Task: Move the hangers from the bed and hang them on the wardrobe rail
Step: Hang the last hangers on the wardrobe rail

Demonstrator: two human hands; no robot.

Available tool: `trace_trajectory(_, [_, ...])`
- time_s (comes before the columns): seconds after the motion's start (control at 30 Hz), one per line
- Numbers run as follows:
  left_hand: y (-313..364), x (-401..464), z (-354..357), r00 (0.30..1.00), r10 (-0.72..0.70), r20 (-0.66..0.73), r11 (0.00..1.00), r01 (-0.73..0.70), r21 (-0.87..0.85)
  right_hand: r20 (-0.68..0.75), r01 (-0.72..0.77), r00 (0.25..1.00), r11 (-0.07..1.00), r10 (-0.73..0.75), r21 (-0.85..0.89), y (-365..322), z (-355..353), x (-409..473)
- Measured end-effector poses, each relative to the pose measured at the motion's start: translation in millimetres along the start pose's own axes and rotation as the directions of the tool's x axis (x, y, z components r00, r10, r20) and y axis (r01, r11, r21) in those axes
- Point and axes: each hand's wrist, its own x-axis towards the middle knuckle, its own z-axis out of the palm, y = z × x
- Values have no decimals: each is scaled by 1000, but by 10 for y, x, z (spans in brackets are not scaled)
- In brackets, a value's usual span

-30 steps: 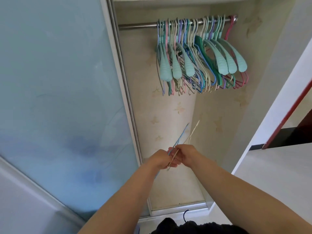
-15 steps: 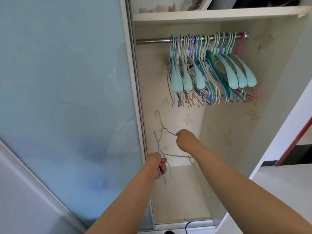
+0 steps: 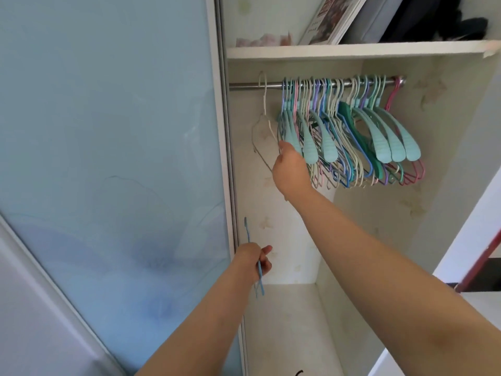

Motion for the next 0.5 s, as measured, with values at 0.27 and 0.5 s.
trace_trajectory(0.27, [335,-120,203,959,282,4,940,-278,196,94,-54,993,988,68,-143,-121,-34,747])
trace_trajectory(0.5, [545,-214,298,873,481,77,841,-484,242,95,-230,964,958,248,-174,17,-147,882])
